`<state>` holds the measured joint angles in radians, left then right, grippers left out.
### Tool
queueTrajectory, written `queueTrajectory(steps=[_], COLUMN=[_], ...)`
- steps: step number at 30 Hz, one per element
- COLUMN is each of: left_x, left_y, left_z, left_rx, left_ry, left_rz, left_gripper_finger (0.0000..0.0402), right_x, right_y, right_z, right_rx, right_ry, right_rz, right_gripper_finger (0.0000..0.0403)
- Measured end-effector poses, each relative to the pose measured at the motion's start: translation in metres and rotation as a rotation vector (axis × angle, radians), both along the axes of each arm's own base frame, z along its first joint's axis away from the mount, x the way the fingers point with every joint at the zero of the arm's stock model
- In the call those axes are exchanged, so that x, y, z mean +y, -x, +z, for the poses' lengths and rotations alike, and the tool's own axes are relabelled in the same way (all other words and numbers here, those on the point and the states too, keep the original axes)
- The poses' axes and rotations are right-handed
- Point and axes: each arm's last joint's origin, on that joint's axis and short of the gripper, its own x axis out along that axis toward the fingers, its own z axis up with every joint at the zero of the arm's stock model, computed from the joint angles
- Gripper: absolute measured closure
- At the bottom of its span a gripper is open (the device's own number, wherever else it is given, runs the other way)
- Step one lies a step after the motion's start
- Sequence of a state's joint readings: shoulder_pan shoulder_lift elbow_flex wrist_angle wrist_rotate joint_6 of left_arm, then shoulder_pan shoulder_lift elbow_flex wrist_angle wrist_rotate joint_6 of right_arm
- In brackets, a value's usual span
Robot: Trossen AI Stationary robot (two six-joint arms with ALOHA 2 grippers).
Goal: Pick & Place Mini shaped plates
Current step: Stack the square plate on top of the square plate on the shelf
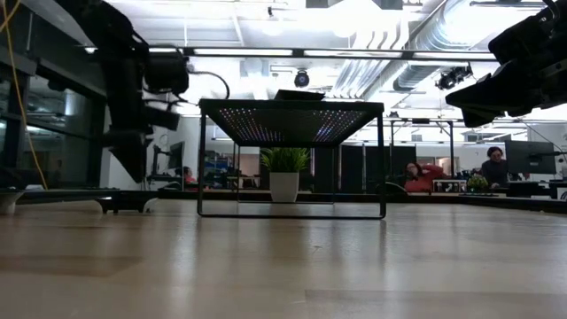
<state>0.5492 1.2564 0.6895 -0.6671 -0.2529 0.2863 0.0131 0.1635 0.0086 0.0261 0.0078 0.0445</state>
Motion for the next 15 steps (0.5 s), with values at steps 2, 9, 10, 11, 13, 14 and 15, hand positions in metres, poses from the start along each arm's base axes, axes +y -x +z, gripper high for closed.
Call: queueTrajectory(steps=[2,9,10,11,13,14,15], left_x=[0.004,0.012,0.013,0.013,0.014,0.015,0.015], left_y=[-0.001,-0.004,-0.004,-0.004,-0.005,-0.005,-0.005], left_z=[-0.006,-0.019,-0.020,-0.020,-0.021,-0.022,-0.022], left_rx=[0.019,0.144,0.156,0.170,0.185,0.189,0.194], left_ry=[0.013,-0.095,-0.113,-0.126,-0.149,-0.159,-0.163], left_rz=[0.033,0.089,0.095,0.100,0.109,0.113,0.114], left_gripper_finger=[0.0205,0.0212,0.0214,0.0215,0.0217,0.0217,0.0217], right_x=[0.000,0.000,0.000,0.000,0.000,0.000,0.000], right_y=[0.000,0.000,0.000,0.000,0.000,0.000,0.000], right_z=[0.000,0.000,0.000,0.000,0.000,0.000,0.000], right_rx=[0.000,0.000,0.000,0.000,0.000,0.000,0.000], right_ry=[0.000,0.000,0.000,0.000,0.000,0.000,0.000], right_rz=[0.000,0.000,0.000,0.000,0.000,0.000,0.000], right_gripper_finger=[0.0398,0.0400,0.0400,0.0400,0.0399,0.0398,0.0397])
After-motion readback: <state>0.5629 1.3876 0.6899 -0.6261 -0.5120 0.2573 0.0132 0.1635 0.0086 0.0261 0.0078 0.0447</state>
